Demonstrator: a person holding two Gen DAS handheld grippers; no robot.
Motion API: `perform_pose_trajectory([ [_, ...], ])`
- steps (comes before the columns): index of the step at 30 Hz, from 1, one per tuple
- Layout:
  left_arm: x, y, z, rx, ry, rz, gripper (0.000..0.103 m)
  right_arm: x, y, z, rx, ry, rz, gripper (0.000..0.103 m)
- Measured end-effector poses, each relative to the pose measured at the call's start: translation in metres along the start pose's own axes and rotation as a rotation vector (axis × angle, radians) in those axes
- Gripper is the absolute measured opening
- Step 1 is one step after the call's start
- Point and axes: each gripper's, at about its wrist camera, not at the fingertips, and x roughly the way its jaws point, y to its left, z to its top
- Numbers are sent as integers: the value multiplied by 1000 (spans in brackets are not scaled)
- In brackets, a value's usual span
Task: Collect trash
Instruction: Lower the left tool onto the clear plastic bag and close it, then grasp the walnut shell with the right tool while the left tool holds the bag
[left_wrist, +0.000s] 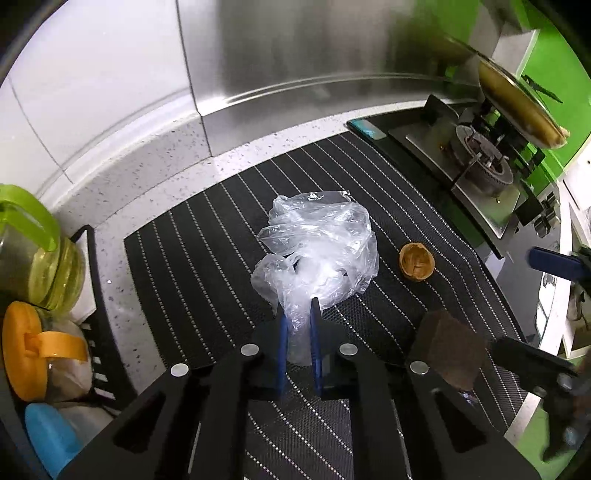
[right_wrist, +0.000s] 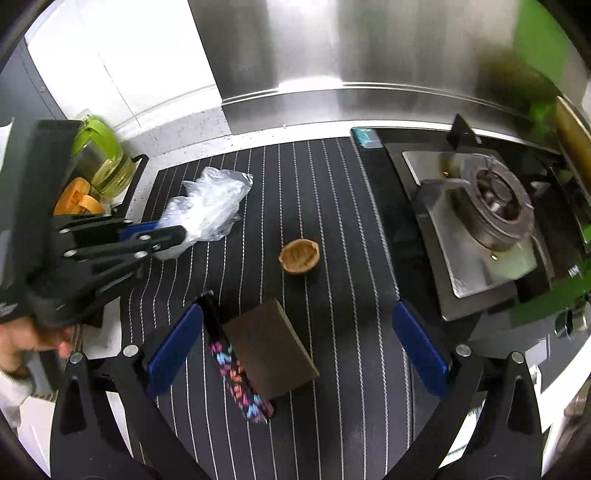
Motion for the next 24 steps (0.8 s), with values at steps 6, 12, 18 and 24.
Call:
perform_pose_trajectory([
  [6,-7,8,-1,-13,-12,-3,11,30,2,15,-15,33,-10,100],
  [12,-10,14,-2,-27,-23,-5,11,53,5,25,-38,54,-14,91],
  [18,-10,16,-6,-31,-21,-7,11,66,9,30,-62,84,-21,62],
  [24,-9,15,-11,-32,-19,-10,11,74,7,30,-62,99,-29,36],
])
